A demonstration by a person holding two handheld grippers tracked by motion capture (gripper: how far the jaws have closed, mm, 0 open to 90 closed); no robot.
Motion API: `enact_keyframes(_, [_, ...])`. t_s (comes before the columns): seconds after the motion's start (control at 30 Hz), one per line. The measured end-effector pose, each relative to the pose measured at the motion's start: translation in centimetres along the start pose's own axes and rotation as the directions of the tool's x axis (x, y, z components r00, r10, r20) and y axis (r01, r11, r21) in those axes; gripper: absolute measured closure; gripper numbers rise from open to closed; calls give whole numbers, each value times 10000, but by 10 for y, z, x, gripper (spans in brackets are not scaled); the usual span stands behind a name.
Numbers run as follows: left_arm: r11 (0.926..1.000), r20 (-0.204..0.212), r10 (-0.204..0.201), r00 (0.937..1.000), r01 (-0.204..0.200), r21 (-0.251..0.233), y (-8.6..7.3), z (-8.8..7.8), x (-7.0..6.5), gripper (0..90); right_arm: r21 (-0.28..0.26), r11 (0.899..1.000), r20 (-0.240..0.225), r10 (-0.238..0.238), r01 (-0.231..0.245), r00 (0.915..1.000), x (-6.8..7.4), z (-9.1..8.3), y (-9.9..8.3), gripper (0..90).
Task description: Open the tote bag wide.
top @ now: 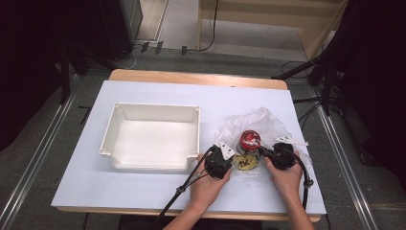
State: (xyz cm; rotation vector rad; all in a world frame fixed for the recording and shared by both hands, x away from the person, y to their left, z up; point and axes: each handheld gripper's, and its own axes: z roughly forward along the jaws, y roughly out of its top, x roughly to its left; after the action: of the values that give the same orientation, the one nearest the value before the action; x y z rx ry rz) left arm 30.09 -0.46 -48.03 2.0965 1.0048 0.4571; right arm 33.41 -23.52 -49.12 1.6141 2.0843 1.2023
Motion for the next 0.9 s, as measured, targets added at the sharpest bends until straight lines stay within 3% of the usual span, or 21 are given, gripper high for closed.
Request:
enact_keyframes(0.07, [10000, 18, 11, 10000, -11, -25, 0, 0, 0, 856, 56, 10000, 83, -20, 20, 10000, 0, -1, 0, 900])
enact_keyframes(0.1, [10000, 24, 9, 10000, -9, 7, 0, 0, 0, 855, -211, 9995, 667, -227, 242, 9975, 2, -8, 0, 900])
enact_keyframes(0.13, [10000, 53, 15, 10000, -15, 0, 0, 0, 0, 854, -709, 9971, 735, -223, 276, 9970, 4, -15, 0, 900])
enact_keyframes(0.17, [10000, 60, 15, 10000, -15, -5, 0, 0, 0, 854, -1224, 9924, 453, -44, 99, 9990, 5, -25, 2, 900])
enact_keyframes(0.2, [10000, 72, 12, 10000, -12, -7, 0, 0, 0, 854, -1224, 9924, 453, -44, 99, 9990, 5, -25, 2, 900])
enact_keyframes(0.23, [10000, 85, 21, 10000, -20, -42, 0, 0, 0, 852, -1866, 9823, 79, 187, -169, 9998, 9, -42, 6, 900])
enact_keyframes(0.27, [10000, 85, 27, 10000, -27, -48, 0, 0, 0, 851, -1960, 9803, 6, 263, -257, 9997, 11, -47, 7, 900])
enact_keyframes(0.33, [10000, 88, 26, 10000, -25, -52, 0, 0, 0, 849, -1889, 9813, -175, 352, -379, 9992, 14, -48, 6, 900])
enact_keyframes(0.37, [10000, 84, 35, 10000, -34, -54, 0, 0, 0, 848, -1485, 9883, -415, 285, -344, 9987, 19, -42, 1, 900])
enact_keyframes(0.4, [10000, 86, 39, 10000, -39, -59, 0, 0, 0, 848, -1485, 9883, -415, 285, -344, 9987, 19, -42, 1, 900])
enact_keyframes(0.43, [10000, 83, 43, 10000, -42, -53, 0, 0, 0, 847, -1017, 9939, -394, 384, -422, 9985, 21, -31, -4, 900])
enact_keyframes(0.53, [10000, 110, 30, 9999, -30, -51, 0, 0, 0, 846, -96, 9980, -231, 626, -628, 9978, 19, -14, -11, 900])
enact_keyframes(0.63, [10000, 117, 37, 9999, -36, -43, 0, 0, 0, 843, 201, 9983, -188, 549, -545, 9983, 18, -9, -13, 900])
enact_keyframes(0.67, [10000, 122, 34, 9999, -33, -41, 0, 0, 0, 843, 276, 9989, 24, 381, -381, 9993, 19, -10, -12, 900])
enact_keyframes(0.73, [10000, 128, 35, 9999, -35, -42, 0, 0, 0, 842, -59, 10000, 326, 26, -25, 9995, 23, -16, -11, 900])
enact_keyframes(0.9, [9999, 148, 0, 9999, 2, -163, -1, -1, 0, 840, -1353, 9895, 163, -501, 518, 9986, 32, -37, -3, 900])
